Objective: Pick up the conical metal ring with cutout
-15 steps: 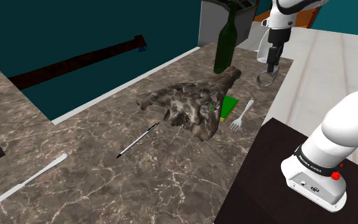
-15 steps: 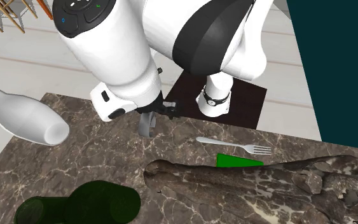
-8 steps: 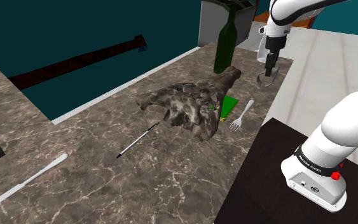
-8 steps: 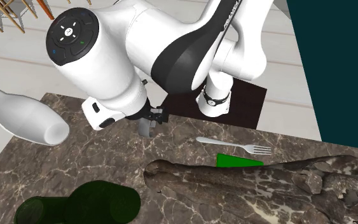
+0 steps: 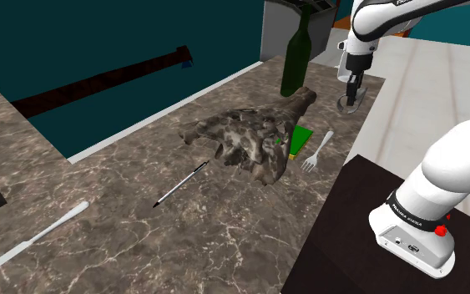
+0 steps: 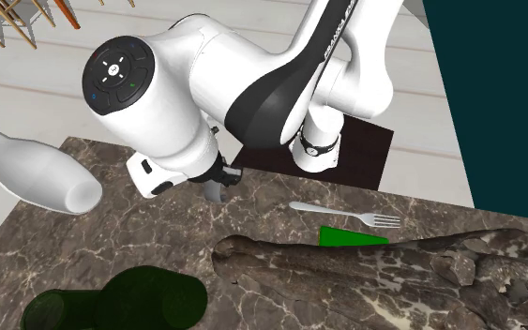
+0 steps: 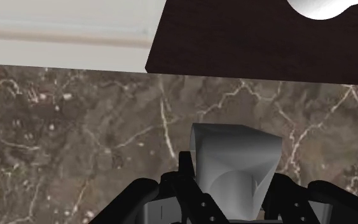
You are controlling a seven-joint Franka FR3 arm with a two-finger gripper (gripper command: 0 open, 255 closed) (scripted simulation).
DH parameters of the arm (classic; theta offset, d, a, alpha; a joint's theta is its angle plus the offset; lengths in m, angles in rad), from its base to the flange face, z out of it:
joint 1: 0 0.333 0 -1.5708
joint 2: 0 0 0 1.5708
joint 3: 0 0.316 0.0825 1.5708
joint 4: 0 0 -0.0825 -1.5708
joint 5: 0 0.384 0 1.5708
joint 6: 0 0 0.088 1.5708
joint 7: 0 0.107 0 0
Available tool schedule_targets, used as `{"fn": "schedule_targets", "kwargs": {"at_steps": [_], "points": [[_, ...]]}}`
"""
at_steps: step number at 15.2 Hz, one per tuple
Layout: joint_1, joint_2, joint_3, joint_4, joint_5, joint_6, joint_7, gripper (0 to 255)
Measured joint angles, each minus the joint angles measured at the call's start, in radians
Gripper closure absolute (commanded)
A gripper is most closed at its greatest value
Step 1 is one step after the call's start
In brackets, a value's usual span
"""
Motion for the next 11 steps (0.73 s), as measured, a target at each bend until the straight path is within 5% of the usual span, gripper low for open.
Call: {"fn": "schedule_targets", "kwargs": {"at_steps": [11], "points": [[0.0,-0.024,0.008,0.037,0.003,-0.061,-0.002,255]]}}
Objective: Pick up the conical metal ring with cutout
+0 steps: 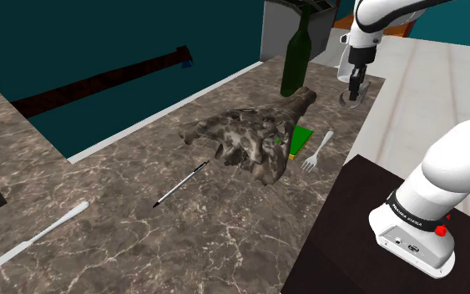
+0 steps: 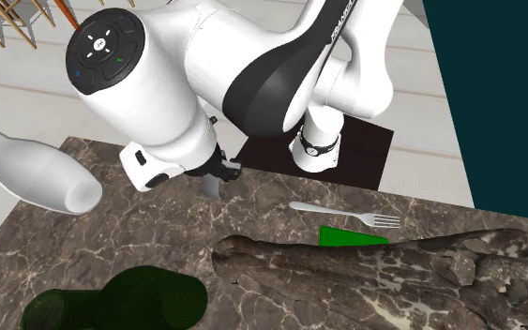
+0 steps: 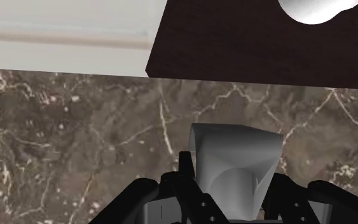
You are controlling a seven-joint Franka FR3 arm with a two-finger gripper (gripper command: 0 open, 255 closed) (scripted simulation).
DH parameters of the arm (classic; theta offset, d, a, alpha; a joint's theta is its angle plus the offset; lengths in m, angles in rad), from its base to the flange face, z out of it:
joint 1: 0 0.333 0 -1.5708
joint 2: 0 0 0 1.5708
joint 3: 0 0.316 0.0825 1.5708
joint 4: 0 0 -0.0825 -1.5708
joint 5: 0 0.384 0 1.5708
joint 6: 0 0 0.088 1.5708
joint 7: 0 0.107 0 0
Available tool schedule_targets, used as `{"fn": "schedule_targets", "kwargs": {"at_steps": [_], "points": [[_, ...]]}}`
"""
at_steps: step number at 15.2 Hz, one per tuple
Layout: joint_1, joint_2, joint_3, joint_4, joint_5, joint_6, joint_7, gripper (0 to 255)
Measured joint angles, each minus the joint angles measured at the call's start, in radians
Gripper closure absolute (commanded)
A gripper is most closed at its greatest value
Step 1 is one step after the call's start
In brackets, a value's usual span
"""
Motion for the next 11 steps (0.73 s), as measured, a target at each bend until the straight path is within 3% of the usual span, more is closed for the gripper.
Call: {"fn": "schedule_targets", "kwargs": {"at_steps": [11], "points": [[0.004,-0.024,0.017,0.122,0.011,-0.146,-0.009,255]]}}
